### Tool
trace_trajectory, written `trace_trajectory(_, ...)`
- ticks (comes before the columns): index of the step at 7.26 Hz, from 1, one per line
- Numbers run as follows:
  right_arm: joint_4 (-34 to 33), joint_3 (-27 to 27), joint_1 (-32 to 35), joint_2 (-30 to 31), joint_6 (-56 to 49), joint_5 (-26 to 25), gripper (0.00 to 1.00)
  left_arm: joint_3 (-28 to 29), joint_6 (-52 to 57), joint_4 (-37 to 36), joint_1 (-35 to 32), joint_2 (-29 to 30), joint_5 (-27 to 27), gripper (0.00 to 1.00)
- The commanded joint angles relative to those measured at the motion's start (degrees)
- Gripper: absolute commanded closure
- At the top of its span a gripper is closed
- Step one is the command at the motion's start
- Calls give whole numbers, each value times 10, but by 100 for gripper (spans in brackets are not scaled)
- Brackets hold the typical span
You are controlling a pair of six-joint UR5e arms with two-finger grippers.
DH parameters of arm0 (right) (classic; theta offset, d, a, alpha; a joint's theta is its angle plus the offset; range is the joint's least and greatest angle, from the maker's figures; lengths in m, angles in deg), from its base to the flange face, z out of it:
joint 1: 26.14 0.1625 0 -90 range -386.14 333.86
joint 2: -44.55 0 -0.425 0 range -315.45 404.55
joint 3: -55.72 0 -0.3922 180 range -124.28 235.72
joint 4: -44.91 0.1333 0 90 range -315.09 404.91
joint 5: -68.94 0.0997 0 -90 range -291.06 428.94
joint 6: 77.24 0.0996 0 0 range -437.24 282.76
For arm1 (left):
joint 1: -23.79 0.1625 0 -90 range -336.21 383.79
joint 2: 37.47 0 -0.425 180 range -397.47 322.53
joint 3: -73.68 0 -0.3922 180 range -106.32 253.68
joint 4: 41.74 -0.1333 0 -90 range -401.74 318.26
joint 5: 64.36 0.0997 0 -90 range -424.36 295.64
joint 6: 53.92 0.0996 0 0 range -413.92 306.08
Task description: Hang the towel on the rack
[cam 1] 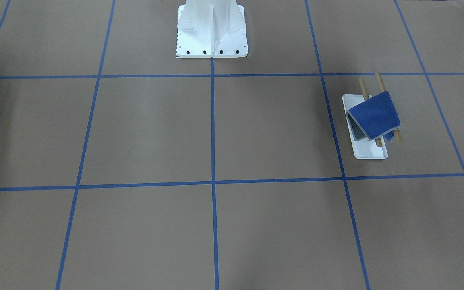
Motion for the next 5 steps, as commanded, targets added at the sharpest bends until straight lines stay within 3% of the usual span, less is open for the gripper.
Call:
trace_trajectory(1, 5, 4, 4, 13, -13, -1, 0, 29, 6, 6, -2, 12, 1, 1)
trace_trajectory(2, 5, 6, 3, 17, -13, -3, 0, 43, 4, -13, -11, 33, -2, 1)
trace_trajectory(4, 6, 11, 5, 22, -15, -5, 0, 40, 9, -128, -49, 83, -35, 1)
trace_trajectory(5, 5, 20, 9, 23, -49, -4, 0, 42, 15, -135, -57, 85, -49, 1)
